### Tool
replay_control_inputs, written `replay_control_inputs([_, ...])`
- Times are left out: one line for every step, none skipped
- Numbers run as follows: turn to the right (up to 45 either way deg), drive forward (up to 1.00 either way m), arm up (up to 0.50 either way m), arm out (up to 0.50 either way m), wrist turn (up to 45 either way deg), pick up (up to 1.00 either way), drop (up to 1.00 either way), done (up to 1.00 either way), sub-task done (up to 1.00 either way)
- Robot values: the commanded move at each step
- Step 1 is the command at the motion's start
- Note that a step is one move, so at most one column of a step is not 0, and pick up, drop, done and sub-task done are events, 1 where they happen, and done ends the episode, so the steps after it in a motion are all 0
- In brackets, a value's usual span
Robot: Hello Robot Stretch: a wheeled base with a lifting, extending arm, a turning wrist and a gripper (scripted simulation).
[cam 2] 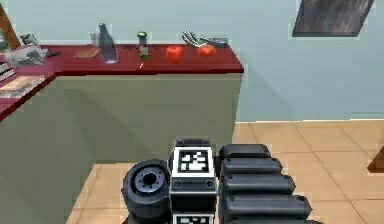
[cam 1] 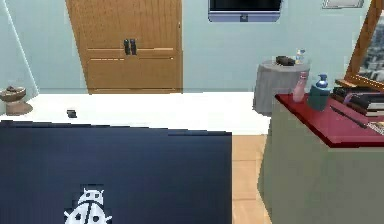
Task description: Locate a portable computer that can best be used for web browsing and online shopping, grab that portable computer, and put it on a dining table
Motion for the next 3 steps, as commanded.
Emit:
replay_control_inputs([0.0, 1.0, 0.0, 0.0, 0.0, 0.0, 0.0, 0.0, 0.0])
replay_control_inputs([0.0, 0.65, 0.0, 0.0, 0.0, 0.0, 0.0, 0.0, 0.0])
replay_control_inputs([15.0, 0.0, 0.0, 0.0, 0.0, 0.0, 0.0, 0.0, 0.0])
